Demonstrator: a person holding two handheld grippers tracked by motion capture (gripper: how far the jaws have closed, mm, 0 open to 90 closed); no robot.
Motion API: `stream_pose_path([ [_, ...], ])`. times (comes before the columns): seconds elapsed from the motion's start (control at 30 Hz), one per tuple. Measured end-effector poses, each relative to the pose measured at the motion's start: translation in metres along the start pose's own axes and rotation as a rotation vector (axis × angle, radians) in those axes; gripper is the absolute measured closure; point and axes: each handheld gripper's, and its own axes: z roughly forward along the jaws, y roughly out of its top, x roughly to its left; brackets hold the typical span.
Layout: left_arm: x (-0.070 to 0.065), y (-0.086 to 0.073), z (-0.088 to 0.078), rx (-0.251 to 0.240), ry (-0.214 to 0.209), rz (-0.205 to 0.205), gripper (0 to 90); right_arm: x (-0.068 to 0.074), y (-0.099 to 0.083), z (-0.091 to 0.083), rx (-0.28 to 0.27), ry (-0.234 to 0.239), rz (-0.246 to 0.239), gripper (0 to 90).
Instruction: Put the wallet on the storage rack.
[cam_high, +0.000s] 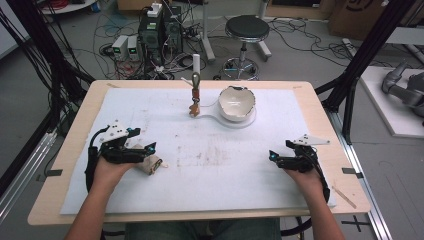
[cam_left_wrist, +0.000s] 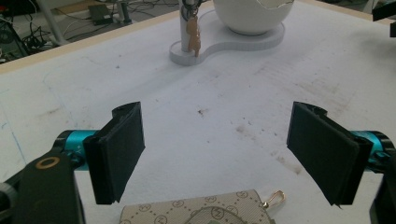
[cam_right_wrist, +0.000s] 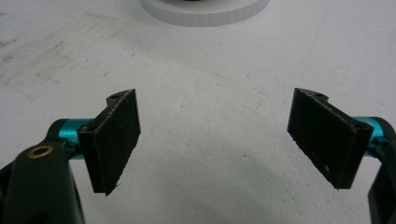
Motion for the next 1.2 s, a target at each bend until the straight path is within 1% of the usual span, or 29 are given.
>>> stream_pose_path([
  [0.13, 0.003, -0.003, -0.008, 0.008, 0.017, 0.008, 19.0, 0.006, 0.004, 0.002, -0.006, 0.012, -0.013, 17.4],
  [0.23, 0.005, -0.004, -0.013, 0.001, 0.029, 0.002, 19.1, 0.011, 0.008, 0.004, -0.008, 0.019, -0.035, 17.3],
  [0.37, 0.006, -0.005, -0.018, 0.001, 0.037, 0.001, 19.0, 0.017, 0.010, 0.005, -0.012, 0.037, -0.047, 17.4],
  [0.47, 0.007, -0.008, -0.023, 0.003, 0.042, 0.001, 19.0, 0.020, 0.013, 0.007, -0.015, 0.045, -0.052, 17.3],
  [0.53, 0.008, -0.011, -0.028, 0.002, 0.047, -0.001, 19.1, 0.023, 0.016, 0.009, -0.020, 0.053, -0.045, 17.3],
  [0.57, 0.009, -0.012, -0.031, 0.002, 0.051, -0.002, 19.0, 0.024, 0.018, 0.010, -0.023, 0.053, -0.053, 17.3],
  [0.67, 0.012, -0.017, -0.039, 0.001, 0.055, -0.007, 19.1, 0.029, 0.023, 0.015, -0.026, 0.067, -0.045, 17.3],
  [0.7, 0.013, -0.019, -0.042, 0.002, 0.057, -0.012, 19.0, 0.031, 0.025, 0.018, -0.028, 0.071, -0.051, 17.3],
  [0.87, 0.016, -0.028, -0.057, 0.007, 0.071, -0.022, 19.0, 0.042, 0.036, 0.027, -0.030, 0.093, -0.063, 17.3],
  [0.93, 0.015, -0.031, -0.062, 0.005, 0.074, -0.025, 19.1, 0.046, 0.040, 0.031, -0.040, 0.105, -0.071, 17.3],
  [1.0, 0.014, -0.033, -0.068, 0.007, 0.077, -0.021, 19.1, 0.051, 0.043, 0.034, -0.035, 0.117, -0.068, 17.3],
  [1.07, 0.014, -0.037, -0.074, 0.005, 0.080, -0.023, 19.1, 0.056, 0.048, 0.039, -0.043, 0.131, -0.077, 17.3],
  [1.13, 0.013, -0.039, -0.079, 0.003, 0.079, -0.017, 19.0, 0.063, 0.052, 0.043, -0.034, 0.145, -0.092, 17.3],
  [1.2, 0.014, -0.042, -0.083, 0.007, 0.082, -0.018, 19.0, 0.070, 0.055, 0.047, -0.045, 0.158, -0.097, 17.3],
])
